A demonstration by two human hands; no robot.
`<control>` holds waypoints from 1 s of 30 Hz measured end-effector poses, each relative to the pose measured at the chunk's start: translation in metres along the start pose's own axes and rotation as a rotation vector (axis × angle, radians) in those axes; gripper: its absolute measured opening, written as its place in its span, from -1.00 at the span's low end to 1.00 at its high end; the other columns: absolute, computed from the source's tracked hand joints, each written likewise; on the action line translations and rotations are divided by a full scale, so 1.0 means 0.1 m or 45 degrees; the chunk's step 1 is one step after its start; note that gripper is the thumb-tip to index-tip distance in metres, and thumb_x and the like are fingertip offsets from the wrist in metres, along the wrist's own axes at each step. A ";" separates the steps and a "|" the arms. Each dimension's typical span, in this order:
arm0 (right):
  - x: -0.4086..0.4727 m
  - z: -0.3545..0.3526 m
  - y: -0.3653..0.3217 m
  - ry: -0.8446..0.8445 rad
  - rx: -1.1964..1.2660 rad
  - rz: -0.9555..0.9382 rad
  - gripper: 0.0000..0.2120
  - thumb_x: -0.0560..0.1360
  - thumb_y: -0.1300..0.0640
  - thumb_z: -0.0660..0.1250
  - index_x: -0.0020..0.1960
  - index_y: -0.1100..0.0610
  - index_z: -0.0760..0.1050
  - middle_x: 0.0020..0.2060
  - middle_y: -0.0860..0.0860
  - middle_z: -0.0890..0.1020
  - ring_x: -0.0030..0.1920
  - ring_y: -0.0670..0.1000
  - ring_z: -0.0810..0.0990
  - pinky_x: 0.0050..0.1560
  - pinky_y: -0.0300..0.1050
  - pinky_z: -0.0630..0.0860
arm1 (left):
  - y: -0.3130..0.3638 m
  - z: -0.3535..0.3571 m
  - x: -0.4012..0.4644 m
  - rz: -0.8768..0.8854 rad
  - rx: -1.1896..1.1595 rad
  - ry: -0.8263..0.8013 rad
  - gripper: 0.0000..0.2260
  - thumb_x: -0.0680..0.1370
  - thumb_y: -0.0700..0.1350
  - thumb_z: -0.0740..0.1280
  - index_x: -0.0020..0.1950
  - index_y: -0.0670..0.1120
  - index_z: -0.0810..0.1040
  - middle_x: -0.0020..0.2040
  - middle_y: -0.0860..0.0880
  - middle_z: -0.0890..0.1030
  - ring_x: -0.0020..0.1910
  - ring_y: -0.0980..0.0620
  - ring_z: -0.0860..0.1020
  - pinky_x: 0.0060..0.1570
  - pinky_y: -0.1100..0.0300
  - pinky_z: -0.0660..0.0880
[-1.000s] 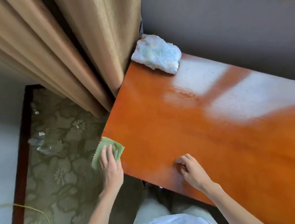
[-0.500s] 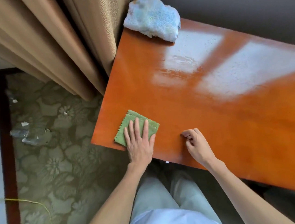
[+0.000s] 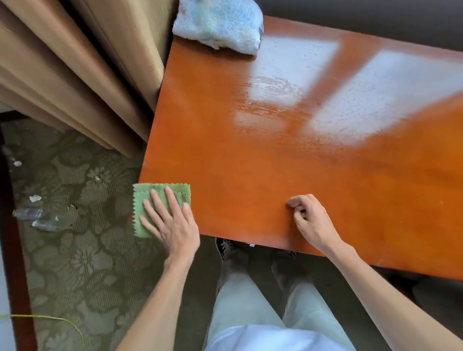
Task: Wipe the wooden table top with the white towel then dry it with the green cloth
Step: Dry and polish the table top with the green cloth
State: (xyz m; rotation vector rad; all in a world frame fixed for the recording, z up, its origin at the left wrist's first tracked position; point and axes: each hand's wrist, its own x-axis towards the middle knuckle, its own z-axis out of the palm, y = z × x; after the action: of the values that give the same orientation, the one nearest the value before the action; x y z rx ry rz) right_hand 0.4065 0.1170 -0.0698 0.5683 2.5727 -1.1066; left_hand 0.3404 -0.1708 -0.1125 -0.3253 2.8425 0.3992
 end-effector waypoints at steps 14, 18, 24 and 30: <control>-0.08 -0.15 0.31 -0.023 0.041 0.016 -0.77 0.54 0.34 0.19 0.12 0.17 0.52 0.00 0.00 0.52 0.01 -0.04 0.51 0.10 -0.16 0.50 | 1.45 0.47 -0.95 0.841 -0.018 -0.334 -0.60 0.64 0.00 0.23 0.50 0.09 0.39 0.58 -0.02 0.26 0.55 -0.15 0.22 0.49 -0.18 0.15; -0.08 -0.21 0.37 -0.039 0.046 0.003 -0.73 0.56 0.32 0.15 0.15 0.11 0.52 0.02 -0.05 0.52 0.02 -0.11 0.52 0.11 -0.29 0.46 | 1.16 0.33 -0.41 0.926 0.292 -0.240 -0.54 0.64 0.13 0.09 0.56 0.15 0.26 0.59 -0.01 0.24 0.55 -0.13 0.23 0.49 -0.28 0.01; -0.09 -0.23 0.46 -0.030 0.051 0.015 -0.74 0.58 0.31 0.15 0.16 0.07 0.51 0.04 -0.05 0.53 0.03 -0.13 0.52 0.10 -0.38 0.41 | 0.28 -0.05 0.29 0.310 0.232 -0.062 -0.50 0.67 0.14 -0.06 0.62 0.11 0.05 0.63 -0.05 0.05 0.59 -0.15 0.01 0.50 -0.27 -0.15; -0.11 -0.33 0.54 0.010 0.072 0.017 -0.74 0.59 0.30 0.17 0.16 0.07 0.51 0.06 -0.05 0.53 0.05 -0.12 0.53 0.16 -0.28 0.47 | 0.05 -0.06 0.04 0.036 0.125 -0.049 -0.47 0.69 0.11 -0.02 0.64 0.05 -0.06 0.64 -0.09 -0.07 0.60 -0.18 -0.12 0.50 -0.31 -0.17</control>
State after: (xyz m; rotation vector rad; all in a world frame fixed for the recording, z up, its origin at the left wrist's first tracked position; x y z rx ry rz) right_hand 0.4372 0.1729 -0.0771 0.6033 2.5477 -1.1786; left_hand 0.3344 -0.1686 -0.1068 -0.2559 2.8195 0.2673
